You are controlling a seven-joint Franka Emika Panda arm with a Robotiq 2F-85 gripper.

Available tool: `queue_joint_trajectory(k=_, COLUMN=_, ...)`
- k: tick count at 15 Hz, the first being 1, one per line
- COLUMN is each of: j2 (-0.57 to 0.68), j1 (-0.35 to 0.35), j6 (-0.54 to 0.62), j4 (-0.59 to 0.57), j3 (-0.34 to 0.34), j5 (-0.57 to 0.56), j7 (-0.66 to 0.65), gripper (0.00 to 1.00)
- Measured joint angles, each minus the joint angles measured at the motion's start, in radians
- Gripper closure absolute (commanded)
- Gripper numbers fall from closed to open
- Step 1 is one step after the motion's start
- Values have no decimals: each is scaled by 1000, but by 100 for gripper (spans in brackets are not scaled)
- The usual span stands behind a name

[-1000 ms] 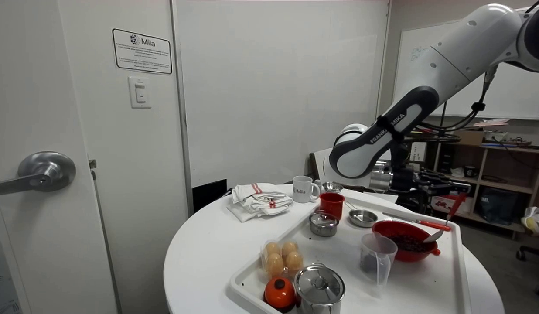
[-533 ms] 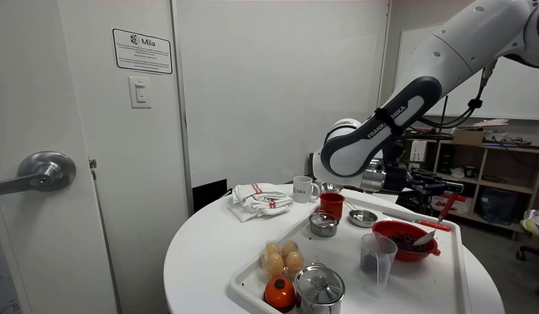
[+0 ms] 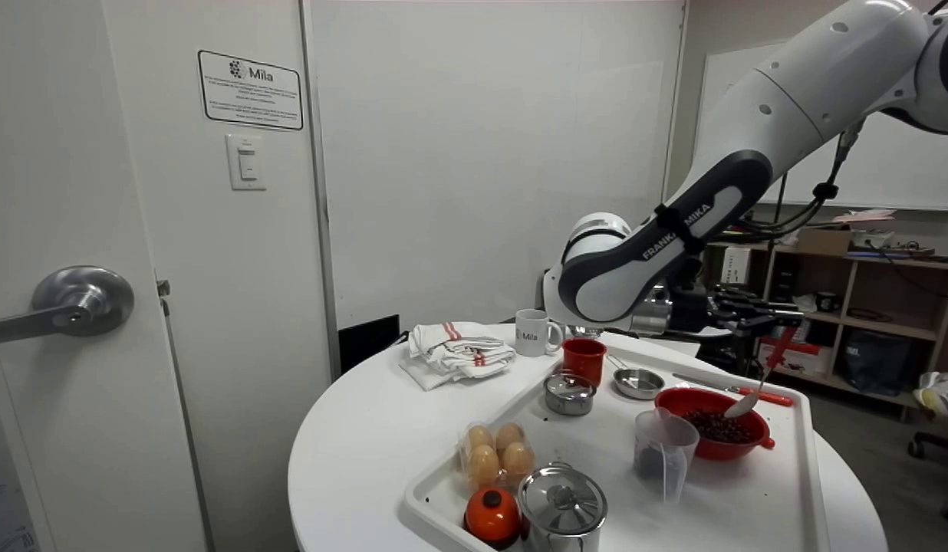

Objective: Use the spoon to mix the contents of the bowl and then put it back

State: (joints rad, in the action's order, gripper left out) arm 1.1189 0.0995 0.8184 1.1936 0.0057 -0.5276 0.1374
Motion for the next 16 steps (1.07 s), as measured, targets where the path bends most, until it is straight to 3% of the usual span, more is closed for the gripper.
queue_joint_trajectory(k=7, j2=86, j1=-3, j6=-103, j4=-72, j3=-25, j5=-82, j7=7, gripper=91)
queue_joint_trajectory(k=16, j2=177, j1=26, j6=-120, j4=-177, j3=-7, j5=-152, j7=63, gripper=91)
